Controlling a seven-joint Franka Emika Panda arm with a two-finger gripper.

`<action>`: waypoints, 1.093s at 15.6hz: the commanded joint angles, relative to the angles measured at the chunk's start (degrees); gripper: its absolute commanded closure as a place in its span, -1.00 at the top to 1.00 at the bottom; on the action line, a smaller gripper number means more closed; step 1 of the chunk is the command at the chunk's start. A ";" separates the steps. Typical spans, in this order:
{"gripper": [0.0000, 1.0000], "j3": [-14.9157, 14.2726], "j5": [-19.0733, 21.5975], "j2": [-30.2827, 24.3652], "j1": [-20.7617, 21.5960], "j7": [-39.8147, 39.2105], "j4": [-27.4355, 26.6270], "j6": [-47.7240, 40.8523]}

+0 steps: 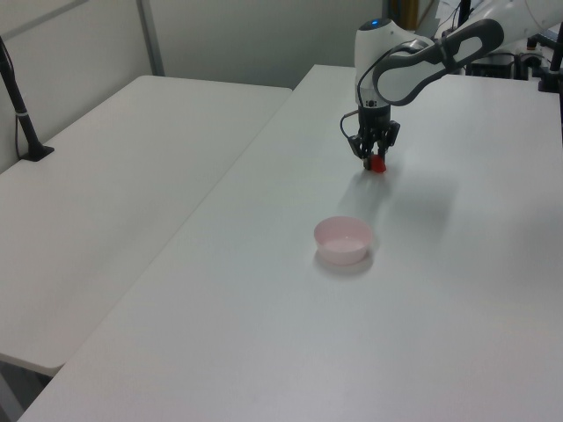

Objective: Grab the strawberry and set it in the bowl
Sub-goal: 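Close the gripper on the red strawberry and lift it, then carry the strawberry over the pink bowl and lower it in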

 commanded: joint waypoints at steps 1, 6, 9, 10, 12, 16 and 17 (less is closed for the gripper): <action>-0.71 0.67 -0.48 -3.97 2.07 -0.68 -0.77 -1.39; -0.67 0.76 -0.30 -6.36 13.14 1.42 2.05 -9.49; -0.60 0.76 -0.30 -6.45 19.81 5.45 2.40 -9.41; -0.60 0.76 -0.30 -6.45 21.23 6.52 2.40 -9.41; -0.60 0.76 -0.30 -6.63 23.70 7.75 2.40 -9.49; -0.09 0.76 -0.30 -6.80 27.04 10.04 2.31 -10.11; 0.24 0.76 -0.30 -6.80 27.05 10.04 2.23 -10.11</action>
